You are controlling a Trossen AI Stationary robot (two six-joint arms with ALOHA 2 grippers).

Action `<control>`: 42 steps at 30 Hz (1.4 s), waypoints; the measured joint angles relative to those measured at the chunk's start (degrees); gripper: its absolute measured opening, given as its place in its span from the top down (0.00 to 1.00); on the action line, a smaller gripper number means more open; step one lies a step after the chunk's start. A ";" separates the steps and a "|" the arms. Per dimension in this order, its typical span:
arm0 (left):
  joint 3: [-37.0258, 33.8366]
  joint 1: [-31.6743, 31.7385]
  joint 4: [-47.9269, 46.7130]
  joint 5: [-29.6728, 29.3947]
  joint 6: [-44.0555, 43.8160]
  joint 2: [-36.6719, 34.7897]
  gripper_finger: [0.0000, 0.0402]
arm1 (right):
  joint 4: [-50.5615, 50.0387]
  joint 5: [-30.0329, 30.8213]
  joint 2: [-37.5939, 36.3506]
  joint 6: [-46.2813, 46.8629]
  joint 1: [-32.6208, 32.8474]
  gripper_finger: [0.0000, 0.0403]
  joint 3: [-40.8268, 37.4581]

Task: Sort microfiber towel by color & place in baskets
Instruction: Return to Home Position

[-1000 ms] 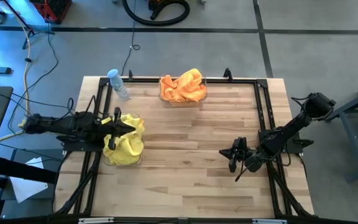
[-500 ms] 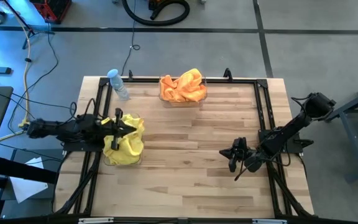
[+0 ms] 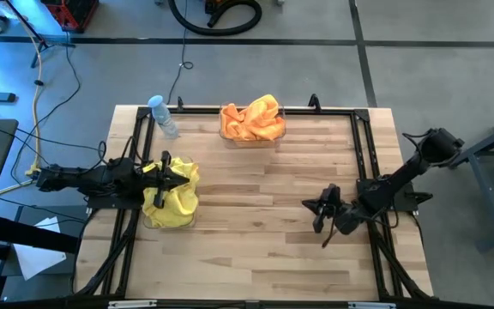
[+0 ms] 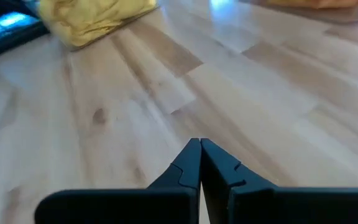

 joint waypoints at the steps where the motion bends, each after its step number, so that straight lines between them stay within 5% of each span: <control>1: 0.00 0.00 0.02 -0.02 -0.39 -0.02 1.00 | 0.09 -0.89 0.00 -1.69 -1.24 1.00 0.00; 8: 0.00 0.00 0.02 -0.14 -0.34 -0.02 1.00 | 9.40 -18.13 -0.02 -20.38 -14.97 1.00 0.00; 15: 0.02 0.00 0.00 -0.15 -0.32 -0.02 1.00 | 16.97 -23.78 -1.32 -34.23 -24.75 1.00 0.00; 26: 0.02 0.00 -0.01 -0.17 -0.28 -0.02 1.00 | 22.19 -36.29 -21.49 -35.59 -36.72 1.00 -11.69; 42: 0.04 -0.02 -0.01 -0.17 -0.29 -0.02 1.00 | -12.68 -34.94 -60.32 -37.69 -36.69 1.00 -11.10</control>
